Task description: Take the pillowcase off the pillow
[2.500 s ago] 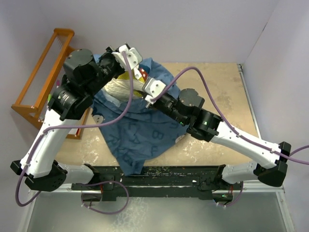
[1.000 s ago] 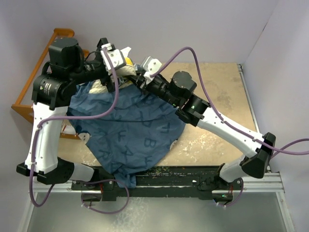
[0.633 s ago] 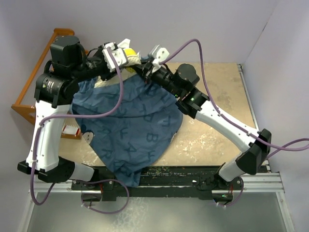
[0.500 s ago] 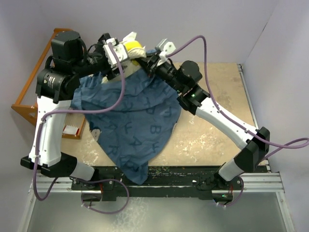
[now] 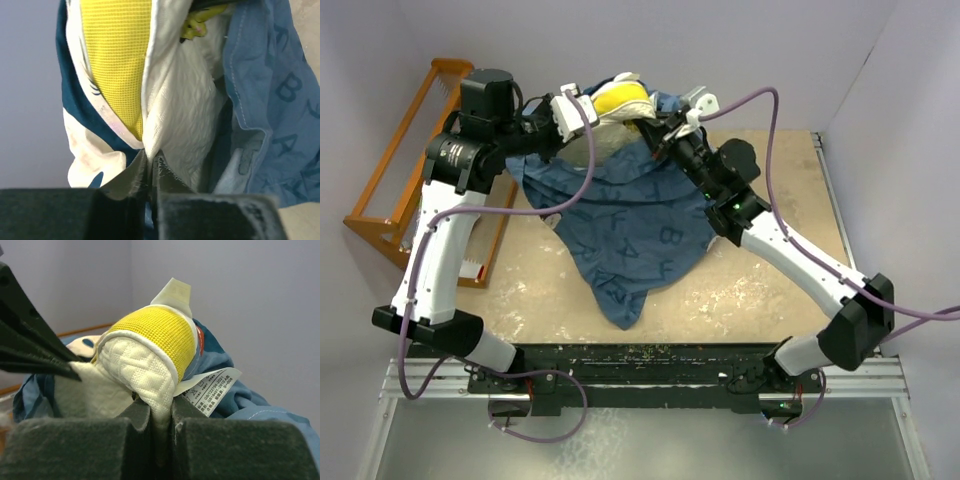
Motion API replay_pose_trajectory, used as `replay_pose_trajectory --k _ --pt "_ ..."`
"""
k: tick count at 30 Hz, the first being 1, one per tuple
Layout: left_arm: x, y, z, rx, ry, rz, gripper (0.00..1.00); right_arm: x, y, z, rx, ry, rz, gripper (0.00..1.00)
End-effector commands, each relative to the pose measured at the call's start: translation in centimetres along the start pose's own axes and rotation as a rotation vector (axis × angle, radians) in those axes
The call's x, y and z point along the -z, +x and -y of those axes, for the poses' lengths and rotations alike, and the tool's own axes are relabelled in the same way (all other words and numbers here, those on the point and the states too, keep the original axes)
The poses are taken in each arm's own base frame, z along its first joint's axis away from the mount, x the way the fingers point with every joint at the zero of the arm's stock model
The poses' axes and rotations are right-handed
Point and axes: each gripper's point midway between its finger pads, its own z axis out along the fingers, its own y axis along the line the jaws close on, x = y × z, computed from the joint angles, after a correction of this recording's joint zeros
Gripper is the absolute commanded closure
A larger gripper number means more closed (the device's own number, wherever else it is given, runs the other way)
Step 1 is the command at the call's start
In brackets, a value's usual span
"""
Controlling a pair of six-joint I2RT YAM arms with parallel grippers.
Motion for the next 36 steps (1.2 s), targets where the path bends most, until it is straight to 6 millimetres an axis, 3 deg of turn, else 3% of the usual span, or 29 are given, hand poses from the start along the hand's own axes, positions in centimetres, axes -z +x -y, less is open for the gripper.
replay_pose_trajectory --k 1,3,6,8,10,12,14,16,19,24,34,36 --pt "0.7 -2.5 -1.1 0.017 -0.047 0.098 1.0 3.4 -10.6 0.1 -0.029 -0.007 0.25 1.0" --pt "1.5 -3.4 -1.9 -0.013 -0.097 0.12 1.0 4.6 -11.2 -0.6 -0.026 -0.042 0.205 0.94" --pt "2.2 -3.5 -1.9 -0.053 -0.119 0.123 1.0 5.8 -10.3 -0.9 -0.008 -0.06 0.083 0.84" --pt "2.5 -3.6 -1.2 -0.068 -0.101 0.134 1.0 6.6 -9.5 -1.1 0.013 -0.076 -0.006 0.68" --pt "2.9 -3.6 -0.3 -0.088 -0.083 0.148 1.0 7.4 -9.1 -1.3 0.028 -0.088 -0.062 0.44" --pt "2.8 -3.4 0.8 -0.123 -0.07 0.147 1.0 8.0 -9.9 -1.6 0.043 -0.109 -0.073 0.3" --pt "2.4 -3.3 1.8 -0.184 -0.078 0.129 1.0 8.0 -10.9 -2.1 0.059 -0.145 -0.089 0.22" --pt "2.0 -3.3 2.8 -0.241 -0.087 0.111 1.0 7.4 -12.1 -2.3 0.1 -0.174 -0.087 0.21" --pt "1.6 -3.7 4.3 -0.28 -0.077 0.113 1.0 6.6 -11.9 -3.4 0.101 -0.247 -0.144 0.2" --pt "1.8 -3.8 4.6 -0.29 -0.083 0.125 1.0 6.2 -7.9 -4.6 0.118 -0.346 -0.297 0.17" --pt "2.5 -4.2 5.6 -0.305 -0.054 0.154 1.0 4.1 -2.3 -3.1 0.293 -0.377 -0.424 0.16" --pt "2.5 -4.0 5.8 -0.308 -0.047 0.146 1.0 3.6 -1.9 -2.8 0.343 -0.391 -0.425 0.16"
